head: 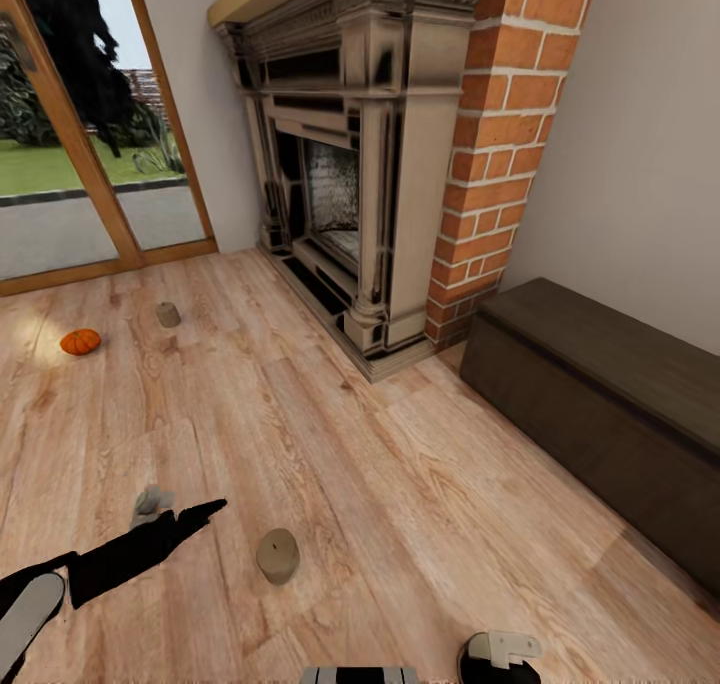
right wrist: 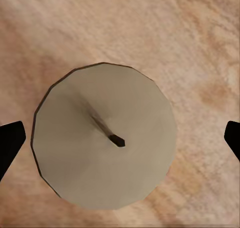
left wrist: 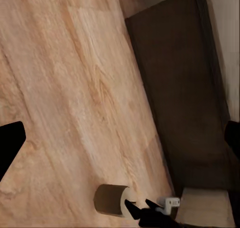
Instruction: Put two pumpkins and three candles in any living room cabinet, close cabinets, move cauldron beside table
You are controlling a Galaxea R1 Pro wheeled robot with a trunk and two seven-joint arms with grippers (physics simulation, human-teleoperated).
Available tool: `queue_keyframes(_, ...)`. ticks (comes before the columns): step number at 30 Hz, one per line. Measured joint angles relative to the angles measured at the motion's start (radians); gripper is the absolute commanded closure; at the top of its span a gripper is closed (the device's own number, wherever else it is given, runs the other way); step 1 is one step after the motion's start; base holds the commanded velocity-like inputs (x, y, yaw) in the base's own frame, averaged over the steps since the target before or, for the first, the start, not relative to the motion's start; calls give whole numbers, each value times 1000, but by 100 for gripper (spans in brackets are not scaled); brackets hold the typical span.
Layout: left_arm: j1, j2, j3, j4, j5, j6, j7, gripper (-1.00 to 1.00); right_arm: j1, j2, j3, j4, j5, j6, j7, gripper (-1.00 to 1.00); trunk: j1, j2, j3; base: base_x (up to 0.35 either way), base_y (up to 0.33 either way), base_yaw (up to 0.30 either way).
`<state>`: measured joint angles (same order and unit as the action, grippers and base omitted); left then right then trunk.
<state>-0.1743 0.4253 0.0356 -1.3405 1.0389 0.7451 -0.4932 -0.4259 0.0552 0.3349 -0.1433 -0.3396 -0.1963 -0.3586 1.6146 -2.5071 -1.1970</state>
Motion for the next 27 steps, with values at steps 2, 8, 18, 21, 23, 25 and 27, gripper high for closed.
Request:
queue_keyframes(2,0,2,109,-60,11,83,-17,-100,0,0,1,0,0,0,0,-100,1,0,-8,0,0,0)
queue_keyframes(8,0,-14,247,-124,25,215,-69,-100,0,0,3,-1,1,-1,0,-100,3,-2,-27,0,0,0)
queue_keyframes(18,0,-46,262,-147,23,229,-94,-100,0,0,3,-2,2,-6,22,-100,3,-2,-27,0,0,0)
queue_keyframes(21,0,-48,262,-148,23,229,-95,-100,0,-1,3,-2,1,-7,43,-100,3,-2,-27,0,0,0)
queue_keyframes(23,0,-48,262,-148,23,229,-95,-100,0,0,3,-2,1,-7,48,-100,3,-2,-27,0,0,0)
queue_keyframes(25,0,-48,262,-148,23,229,-95,-100,0,-1,3,-2,1,-8,50,-100,3,-2,-27,0,0,0)
queue_keyframes(27,0,-48,262,-147,23,229,-95,-100,0,-1,3,-2,1,-8,52,-100,3,-2,-27,0,0,0)
